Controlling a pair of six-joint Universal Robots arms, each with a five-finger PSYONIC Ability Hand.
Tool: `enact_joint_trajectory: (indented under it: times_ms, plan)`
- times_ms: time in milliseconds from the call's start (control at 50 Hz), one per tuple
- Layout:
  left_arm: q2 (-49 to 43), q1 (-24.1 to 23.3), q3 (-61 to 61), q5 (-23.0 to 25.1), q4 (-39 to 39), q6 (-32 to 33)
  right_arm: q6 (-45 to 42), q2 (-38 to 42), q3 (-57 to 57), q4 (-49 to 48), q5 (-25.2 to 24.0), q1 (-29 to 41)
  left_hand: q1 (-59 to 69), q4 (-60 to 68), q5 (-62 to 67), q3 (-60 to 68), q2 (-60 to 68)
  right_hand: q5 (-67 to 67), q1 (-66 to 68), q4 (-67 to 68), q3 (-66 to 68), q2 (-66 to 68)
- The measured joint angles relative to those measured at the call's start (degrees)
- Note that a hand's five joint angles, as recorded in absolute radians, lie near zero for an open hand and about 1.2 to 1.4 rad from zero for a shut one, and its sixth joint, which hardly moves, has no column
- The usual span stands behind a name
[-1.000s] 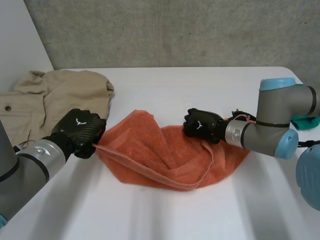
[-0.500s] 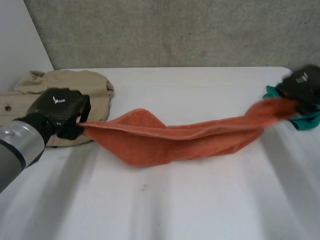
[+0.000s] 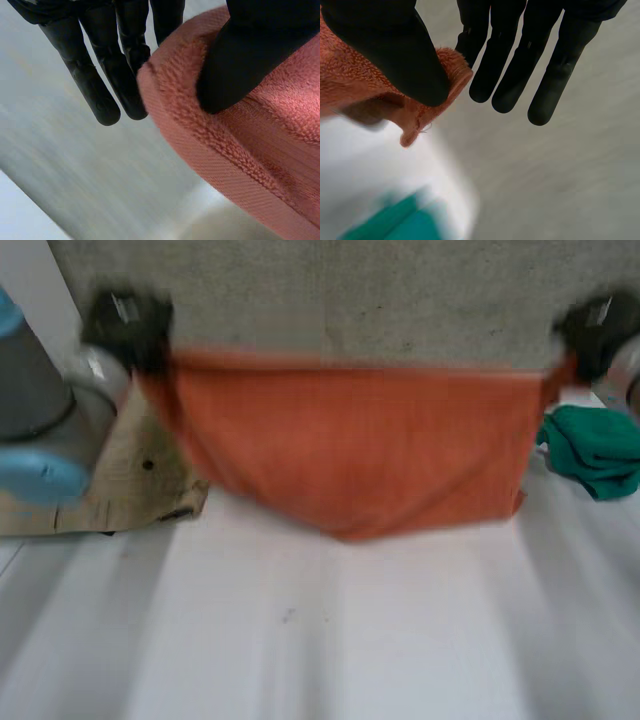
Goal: Fold the laundry.
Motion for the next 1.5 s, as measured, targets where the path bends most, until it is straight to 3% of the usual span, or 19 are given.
enact_joint_trajectory:
  times_ms: [140, 240, 400, 540, 760, 800, 840, 1000, 1120, 1180, 1300, 1500]
  plan:
    - [-0.02, 0.71, 6.4, -0.28, 18.87, -11.12, 12.38, -2.61, -0.63, -27.32, 0.9, 0.39, 0.0, 0.0, 0.0, 0.0, 0.0, 0.28, 0.0, 0.0, 0.0, 0.0]
    - [0.26, 1.5, 2.92, 0.03, 20.26, -13.49, 14.85, -5.08, 6.37, -34.73, -0.25, 0.12, 0.0, 0.0, 0.0, 0.0, 0.0, 0.41, 0.0, 0.0, 0.0, 0.0]
    - [1.76, 2.9, -10.69, 1.28, 18.36, -13.53, 13.86, -4.74, 15.29, -29.72, -3.32, -0.93, 0.0, 0.01, 0.0, 0.0, 0.0, 0.42, 0.0, 0.0, 0.0, 0.0]
    - [2.55, 2.37, -29.06, 6.92, 21.04, -13.09, 9.84, -1.61, 26.5, -16.05, -6.82, -2.67, 0.0, 0.01, 0.0, 0.0, 0.0, 0.42, 0.0, 0.0, 0.0, 0.0]
    - [3.98, 1.38, -42.11, 8.84, 22.23, -11.54, 7.18, 1.9, 35.75, -2.83, -9.47, -5.99, 0.0, 0.02, 0.0, 0.0, 0.0, 0.41, 0.0, 0.0, 0.0, 0.0]
    - [5.5, 1.34, -43.77, 8.68, 22.02, -11.3, 8.99, 1.76, 35.78, -0.7, -10.05, -7.28, 0.0, 0.02, 0.0, 0.0, 0.0, -10.55, -9.64, -11.98, -11.8, -11.6]
    - [6.54, 1.3, -44.31, 8.55, 21.92, -11.29, 10.43, 1.2, 35.59, -0.09, -10.42, -8.02, 0.0, 0.02, 0.0, 0.0, 0.0, -20.8, -18.11, -22.53, -22.19, -22.06]
    - [9.03, 1.26, -44.54, 8.14, 21.12, -11.68, 12.01, -2.17, 36.11, 0.01, -12.63, -9.62, 0.0, 0.02, 0.0, 0.0, 0.0, -31.44, -27.21, -32.65, -31.8, -31.13]
    - [10.63, 1.37, -43.77, 7.81, 19.65, -12.32, 2.51, -6.02, 39.82, -0.83, -18.43, -10.79, 0.0, 0.02, 0.0, 0.0, 0.0, -34.48, -29.57, -35.06, -34.67, -34.01]
    - [10.61, 1.4, -43.15, 7.78, 19.37, -12.43, -6.93, -6.0, 41.95, -1.28, -21.63, -11.33, 0.0, 0.02, 0.0, 0.0, 0.0, -35.22, -30.56, -35.84, -35.55, -34.75]
    - [9.9, 1.3, -41.91, 7.78, 19.28, -12.44, -18.46, -3.39, 43.47, -3.25, -24.12, -11.58, 0.0, 0.02, 0.0, 0.0, 0.0, -37.31, -32.4, -37.95, -37.31, -36.78]
    - [8.97, 0.91, -40.67, 7.71, 18.89, -12.36, -19.34, 0.24, 42.53, -11.73, -23.83, -10.96, 0.0, 0.02, 0.0, 0.0, 0.0, -33.14, -30.53, -35.26, -34.66, -33.94]
